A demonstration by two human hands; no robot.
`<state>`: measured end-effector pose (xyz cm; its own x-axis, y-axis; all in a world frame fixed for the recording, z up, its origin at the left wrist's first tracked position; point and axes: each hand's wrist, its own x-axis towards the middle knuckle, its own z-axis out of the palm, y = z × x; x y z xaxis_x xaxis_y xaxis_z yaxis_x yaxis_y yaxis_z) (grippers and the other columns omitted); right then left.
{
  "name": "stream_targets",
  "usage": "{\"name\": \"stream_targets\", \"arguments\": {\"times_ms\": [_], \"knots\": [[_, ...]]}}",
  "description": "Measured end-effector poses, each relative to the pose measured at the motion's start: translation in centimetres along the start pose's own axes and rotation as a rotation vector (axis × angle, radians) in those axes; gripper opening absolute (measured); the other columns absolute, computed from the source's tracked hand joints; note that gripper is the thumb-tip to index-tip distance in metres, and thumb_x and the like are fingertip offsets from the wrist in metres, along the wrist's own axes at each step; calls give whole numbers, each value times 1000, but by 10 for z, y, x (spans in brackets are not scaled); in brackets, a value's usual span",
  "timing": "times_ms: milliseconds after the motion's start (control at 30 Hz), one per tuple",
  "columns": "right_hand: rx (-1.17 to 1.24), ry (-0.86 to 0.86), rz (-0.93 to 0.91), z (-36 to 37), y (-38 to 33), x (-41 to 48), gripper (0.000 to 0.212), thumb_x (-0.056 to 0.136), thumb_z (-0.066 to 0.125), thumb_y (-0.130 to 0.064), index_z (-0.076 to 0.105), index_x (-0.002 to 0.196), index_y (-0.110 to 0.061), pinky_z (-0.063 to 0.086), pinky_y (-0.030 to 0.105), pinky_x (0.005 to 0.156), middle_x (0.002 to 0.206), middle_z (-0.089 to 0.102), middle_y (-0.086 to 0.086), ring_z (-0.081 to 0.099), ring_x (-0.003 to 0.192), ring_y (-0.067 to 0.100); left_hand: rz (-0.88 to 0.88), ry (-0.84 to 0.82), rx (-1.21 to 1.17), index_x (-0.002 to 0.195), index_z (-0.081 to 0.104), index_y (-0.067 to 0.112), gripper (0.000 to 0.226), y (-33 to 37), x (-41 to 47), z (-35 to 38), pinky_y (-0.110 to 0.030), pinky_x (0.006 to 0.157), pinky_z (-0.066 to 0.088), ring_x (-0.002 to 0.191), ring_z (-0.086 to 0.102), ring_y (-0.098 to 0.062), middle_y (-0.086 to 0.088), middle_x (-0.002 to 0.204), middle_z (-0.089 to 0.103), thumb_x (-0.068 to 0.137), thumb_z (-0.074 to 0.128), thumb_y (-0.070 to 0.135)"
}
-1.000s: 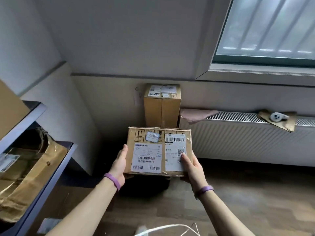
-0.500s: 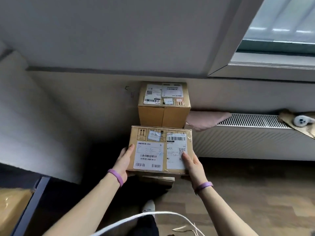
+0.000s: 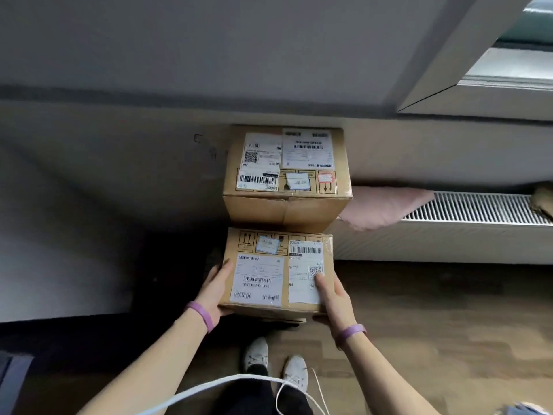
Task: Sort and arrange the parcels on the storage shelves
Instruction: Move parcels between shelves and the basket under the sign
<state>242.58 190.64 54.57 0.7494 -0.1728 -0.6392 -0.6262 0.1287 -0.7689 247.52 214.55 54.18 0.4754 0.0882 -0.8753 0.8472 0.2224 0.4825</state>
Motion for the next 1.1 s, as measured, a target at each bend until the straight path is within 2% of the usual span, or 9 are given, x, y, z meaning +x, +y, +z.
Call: {"name": "stream_targets", "arguments": {"times_ms": [367,467,567,667,700,767,867,967,1100], "knots": [[-106,7,14,-1,13,47,30,83,59,-53,58,113,-55,56,46,90,111,71,-18,69,101,7,9,10,27,131,43,43,48,-9,40,7,-37,70,50,101,65,-21,3,116,68,87,54,59],[-154,12,29,-2,10,47,32,84,61,-51,59,116,-49,55,42,93,111,71,-16,68,102,8,9,14,32,128,46,44,45,-10,38,7,-36,68,49,100,65,-21,4,114,68,86,55,59],[-250,21,-16,-4,5,45,34,89,62,-43,57,123,-37,52,38,95,120,69,-11,66,106,8,6,33,56,124,48,44,41,-3,31,8,-43,83,46,100,63,-22,3,111,69,86,56,58],[-368,114,-53,-3,-9,36,52,88,66,-37,46,135,-25,48,22,89,120,60,-21,60,106,1,99,57,65,128,54,35,42,7,19,10,-32,82,47,91,64,-12,4,111,69,88,62,46],[-403,129,-98,-1,-18,32,42,89,66,-33,49,126,-25,48,18,85,115,60,-24,61,104,0,138,61,61,133,52,30,48,12,13,11,-29,81,45,90,62,-8,4,116,67,88,63,42],[-445,127,-170,3,-34,24,37,90,64,-26,54,125,-21,51,30,93,121,63,-14,60,112,8,188,65,48,140,46,25,56,23,-2,12,-26,89,35,99,53,-6,3,130,58,89,63,39],[-497,120,-245,11,-58,10,59,93,61,-28,40,146,-11,32,38,116,146,47,5,42,137,21,252,43,33,142,44,26,56,36,-28,15,-27,95,28,110,42,-5,5,142,50,90,62,39],[-520,67,-288,17,-78,-9,60,95,58,-32,37,148,-12,26,30,116,152,40,3,35,141,18,336,41,24,141,46,23,53,40,-64,19,-23,94,32,110,46,-5,4,142,50,91,61,35],[-493,-69,-361,19,-96,-43,54,95,57,-34,43,145,-17,36,42,113,148,47,1,42,137,20,435,57,15,140,48,24,48,29,-128,22,-24,91,32,107,47,-5,5,140,51,94,57,35]]}}
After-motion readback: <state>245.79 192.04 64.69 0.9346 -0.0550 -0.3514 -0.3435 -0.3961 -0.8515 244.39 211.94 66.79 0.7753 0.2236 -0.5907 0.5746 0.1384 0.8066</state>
